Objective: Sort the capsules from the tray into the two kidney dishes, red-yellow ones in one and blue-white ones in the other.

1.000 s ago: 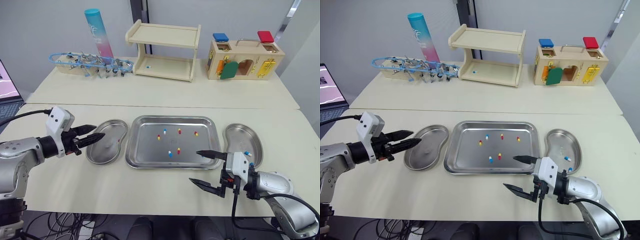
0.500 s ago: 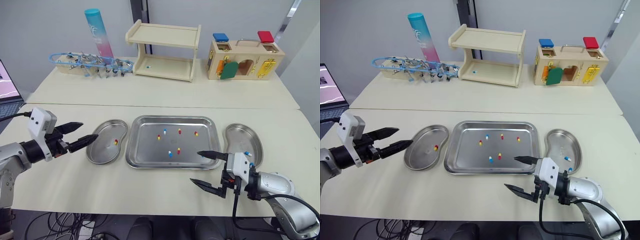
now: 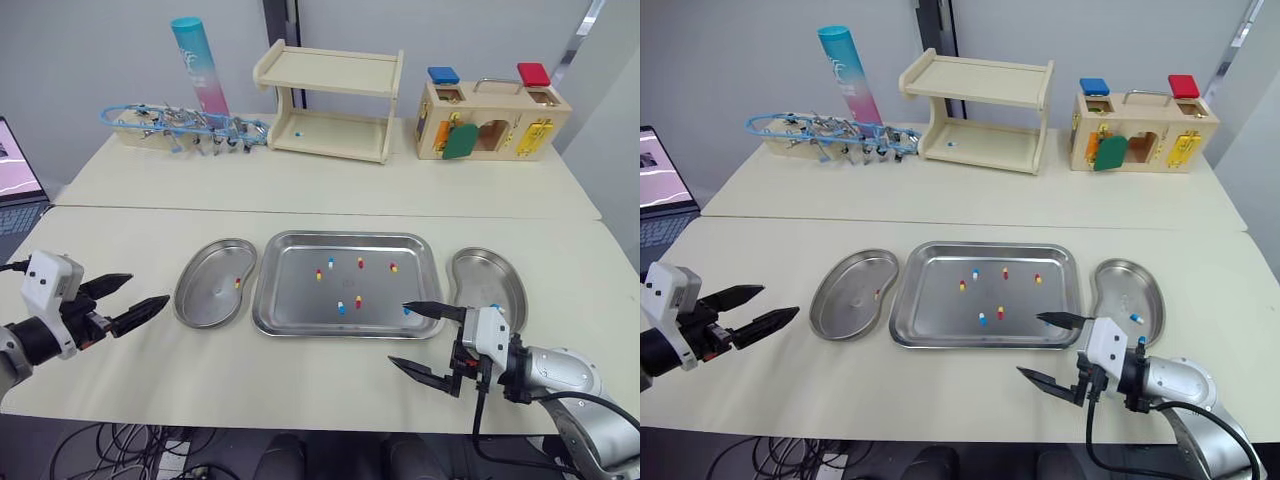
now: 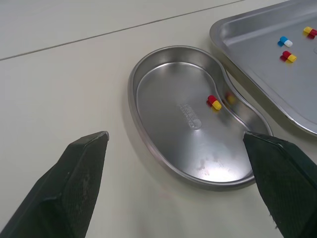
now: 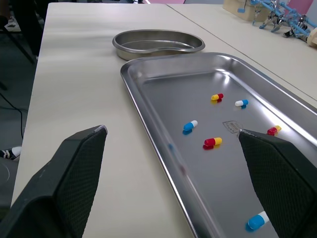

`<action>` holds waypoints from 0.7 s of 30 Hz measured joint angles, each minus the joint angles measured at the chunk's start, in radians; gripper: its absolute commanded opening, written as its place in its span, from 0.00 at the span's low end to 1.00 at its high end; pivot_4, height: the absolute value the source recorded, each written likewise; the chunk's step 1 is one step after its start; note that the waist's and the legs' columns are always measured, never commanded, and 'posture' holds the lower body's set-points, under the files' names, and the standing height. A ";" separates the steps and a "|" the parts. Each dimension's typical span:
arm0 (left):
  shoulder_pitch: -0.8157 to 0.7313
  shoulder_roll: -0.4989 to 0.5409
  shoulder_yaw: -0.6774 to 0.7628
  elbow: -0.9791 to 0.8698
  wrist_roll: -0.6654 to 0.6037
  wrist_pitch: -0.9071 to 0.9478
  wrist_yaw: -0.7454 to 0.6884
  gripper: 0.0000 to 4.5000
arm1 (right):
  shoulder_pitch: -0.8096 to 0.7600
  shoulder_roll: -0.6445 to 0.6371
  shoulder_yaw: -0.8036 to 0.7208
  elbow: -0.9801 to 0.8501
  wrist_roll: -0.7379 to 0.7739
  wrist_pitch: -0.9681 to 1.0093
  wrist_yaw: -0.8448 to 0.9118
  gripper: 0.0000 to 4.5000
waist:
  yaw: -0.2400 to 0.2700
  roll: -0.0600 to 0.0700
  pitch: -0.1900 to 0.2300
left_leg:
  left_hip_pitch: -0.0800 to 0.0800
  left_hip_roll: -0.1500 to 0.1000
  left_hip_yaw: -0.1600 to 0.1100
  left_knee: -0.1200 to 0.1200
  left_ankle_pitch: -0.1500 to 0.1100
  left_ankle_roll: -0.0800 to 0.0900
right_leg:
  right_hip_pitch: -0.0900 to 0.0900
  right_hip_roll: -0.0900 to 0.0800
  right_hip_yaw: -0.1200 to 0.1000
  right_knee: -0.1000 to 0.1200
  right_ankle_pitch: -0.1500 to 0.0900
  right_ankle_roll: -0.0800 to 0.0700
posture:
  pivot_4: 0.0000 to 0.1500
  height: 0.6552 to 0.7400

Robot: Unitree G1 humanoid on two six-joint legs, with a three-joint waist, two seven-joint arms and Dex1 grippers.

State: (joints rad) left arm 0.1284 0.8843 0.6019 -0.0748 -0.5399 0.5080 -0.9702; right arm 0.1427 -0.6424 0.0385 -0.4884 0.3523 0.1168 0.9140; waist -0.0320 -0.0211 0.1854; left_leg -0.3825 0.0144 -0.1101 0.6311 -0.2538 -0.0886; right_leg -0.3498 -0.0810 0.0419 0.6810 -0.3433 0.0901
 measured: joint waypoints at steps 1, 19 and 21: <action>0.006 -0.003 0.002 0.000 0.000 -0.002 0.001 1.00 | 0.008 -0.005 -0.006 0.000 -0.001 -0.001 -0.001 1.00 | 0.000 0.000 0.000 | 0.000 0.000 0.000 0.000 0.000 0.000 | 0.000 0.000 0.000 0.000 0.000 0.000 | 1.00 1.00; 0.294 -0.192 0.157 0.008 0.035 -0.123 0.155 1.00 | 0.146 -0.230 -0.406 0.199 0.025 -0.025 0.109 1.00 | 0.000 -0.003 -0.002 | 0.002 0.000 0.002 0.000 0.000 0.000 | 0.002 -0.001 0.000 -0.001 0.000 0.000 | 1.00 1.00; 0.307 -0.194 0.162 0.027 0.045 -0.146 0.155 1.00 | 0.115 -0.271 -0.433 0.287 0.022 -0.045 0.147 1.00 | 0.000 -0.003 -0.002 | 0.002 0.000 0.002 0.000 0.000 0.000 | 0.003 -0.001 0.000 -0.001 0.000 0.000 | 1.00 1.00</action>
State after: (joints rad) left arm 0.4355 0.6905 0.7642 -0.0477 -0.4951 0.3621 -0.8153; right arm 0.2579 -0.9136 -0.3942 -0.2016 0.3746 0.0715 1.0613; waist -0.0320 -0.0241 0.1836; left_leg -0.3801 0.0144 -0.1082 0.6308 -0.2538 -0.0886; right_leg -0.3464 -0.0820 0.0417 0.6803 -0.3434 0.0899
